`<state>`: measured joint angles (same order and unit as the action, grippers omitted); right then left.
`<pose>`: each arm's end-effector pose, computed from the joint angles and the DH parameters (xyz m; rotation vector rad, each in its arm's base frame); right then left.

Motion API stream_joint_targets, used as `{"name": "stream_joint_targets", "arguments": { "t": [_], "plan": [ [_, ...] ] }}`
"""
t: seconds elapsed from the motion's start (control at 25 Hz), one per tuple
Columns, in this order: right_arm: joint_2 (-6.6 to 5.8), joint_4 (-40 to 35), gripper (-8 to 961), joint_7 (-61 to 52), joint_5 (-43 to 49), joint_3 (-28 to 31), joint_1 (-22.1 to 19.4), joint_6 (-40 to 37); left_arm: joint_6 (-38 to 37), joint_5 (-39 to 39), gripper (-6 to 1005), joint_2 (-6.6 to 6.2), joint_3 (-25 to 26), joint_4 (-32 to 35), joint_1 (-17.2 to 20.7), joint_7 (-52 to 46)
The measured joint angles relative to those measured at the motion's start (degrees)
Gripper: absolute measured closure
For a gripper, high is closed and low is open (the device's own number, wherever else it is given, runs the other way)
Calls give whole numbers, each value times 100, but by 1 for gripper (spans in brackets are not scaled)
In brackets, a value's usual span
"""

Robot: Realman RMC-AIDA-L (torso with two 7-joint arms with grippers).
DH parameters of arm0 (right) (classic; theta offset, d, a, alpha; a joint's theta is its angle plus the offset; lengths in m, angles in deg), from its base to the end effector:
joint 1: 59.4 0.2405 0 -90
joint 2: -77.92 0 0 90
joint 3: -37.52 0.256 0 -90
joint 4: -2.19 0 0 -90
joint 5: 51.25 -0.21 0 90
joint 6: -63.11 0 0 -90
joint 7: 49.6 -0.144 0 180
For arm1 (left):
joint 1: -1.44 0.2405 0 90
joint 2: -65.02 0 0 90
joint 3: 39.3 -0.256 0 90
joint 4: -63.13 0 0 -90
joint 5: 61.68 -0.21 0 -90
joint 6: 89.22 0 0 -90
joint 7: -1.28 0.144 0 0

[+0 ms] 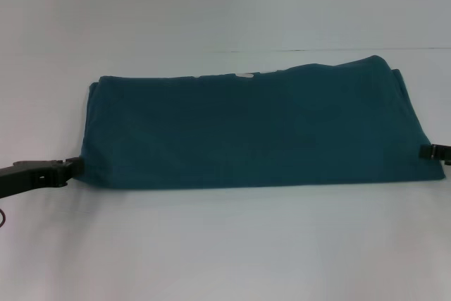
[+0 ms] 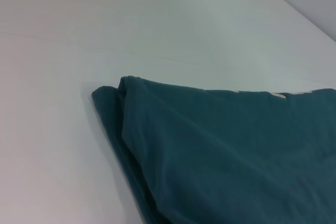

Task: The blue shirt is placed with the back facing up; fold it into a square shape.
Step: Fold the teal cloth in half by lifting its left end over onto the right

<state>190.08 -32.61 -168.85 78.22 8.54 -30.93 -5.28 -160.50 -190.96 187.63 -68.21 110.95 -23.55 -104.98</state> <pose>0.3688 0.3471 0.0628 -1.9767 1.5806 0.4414 -0.3411 0.3313 0.0296 -2.1529 -1.2895 -0.4305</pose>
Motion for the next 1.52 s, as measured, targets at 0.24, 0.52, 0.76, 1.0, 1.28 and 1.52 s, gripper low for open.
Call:
{"name": "stream_joint_targets", "arguments": {
  "t": [0.24,0.52,0.76,1.0,1.28,1.52],
  "plan": [
    [14,160,133,60,0,-101,53,145,1,0,1001,0,0,0,-4,0],
    [60,168,202,54,-1,-146,78,203,1,-5,1000,0,-1,0,-6,0],
    [48,168,384,22,-19,-99,72,194,0,-10,1000,0,0,-1,-14,0],
    [34,176,518,1,-17,-122,67,160,0,-10,1000,0,-1,-1,-24,0],
    [34,177,765,42,-35,-99,46,128,0,-10,1001,0,-1,-1,-24,0],
    [34,176,951,51,-43,-87,30,128,0,-10,1001,0,4,11,-23,0]
  ]
}}
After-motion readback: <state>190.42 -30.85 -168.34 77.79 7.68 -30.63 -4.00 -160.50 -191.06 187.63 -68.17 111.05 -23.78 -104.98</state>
